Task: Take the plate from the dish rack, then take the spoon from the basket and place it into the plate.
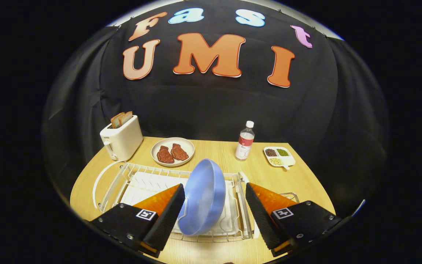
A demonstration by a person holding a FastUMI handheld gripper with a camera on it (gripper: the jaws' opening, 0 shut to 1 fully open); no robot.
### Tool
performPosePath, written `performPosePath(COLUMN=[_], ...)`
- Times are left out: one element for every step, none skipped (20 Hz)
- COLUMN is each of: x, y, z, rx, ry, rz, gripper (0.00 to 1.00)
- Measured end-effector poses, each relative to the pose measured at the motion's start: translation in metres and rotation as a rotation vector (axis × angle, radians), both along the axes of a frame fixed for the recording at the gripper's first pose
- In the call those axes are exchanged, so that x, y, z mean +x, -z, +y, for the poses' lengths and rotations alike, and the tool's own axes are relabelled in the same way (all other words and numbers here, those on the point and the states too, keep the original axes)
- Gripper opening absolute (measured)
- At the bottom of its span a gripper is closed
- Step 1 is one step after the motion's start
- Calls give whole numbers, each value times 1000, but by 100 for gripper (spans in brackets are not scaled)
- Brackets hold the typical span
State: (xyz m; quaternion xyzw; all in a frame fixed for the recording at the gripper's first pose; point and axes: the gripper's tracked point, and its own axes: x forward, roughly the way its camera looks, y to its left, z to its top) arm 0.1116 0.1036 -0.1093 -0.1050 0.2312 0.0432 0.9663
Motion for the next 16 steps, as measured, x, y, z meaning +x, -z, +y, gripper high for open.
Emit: performPosePath(x=[1,4,5,5,5,6,6,5,8,10,10,10,11,11,12,15], y=[9,16,23,28,33,37,44,49,50,50,51,51,51,51,49,43], z=[0,0,2,4,6,7,8,10,9,8,7,7,5,1,-6,-9], rx=[-2,-2,4,16,26,36,50,59,56,50,51,56,58,49,42,41], ry=[9,17,20,22,31,44,45,51,60,72,84,100,116,142,172,189], rz=[30,53,74,93,111,127,152,169,175,172,172,171,174,176,167,149], gripper=[99,99,100,99,99,92,87,77,72,61,50,32,30,27,24,19])
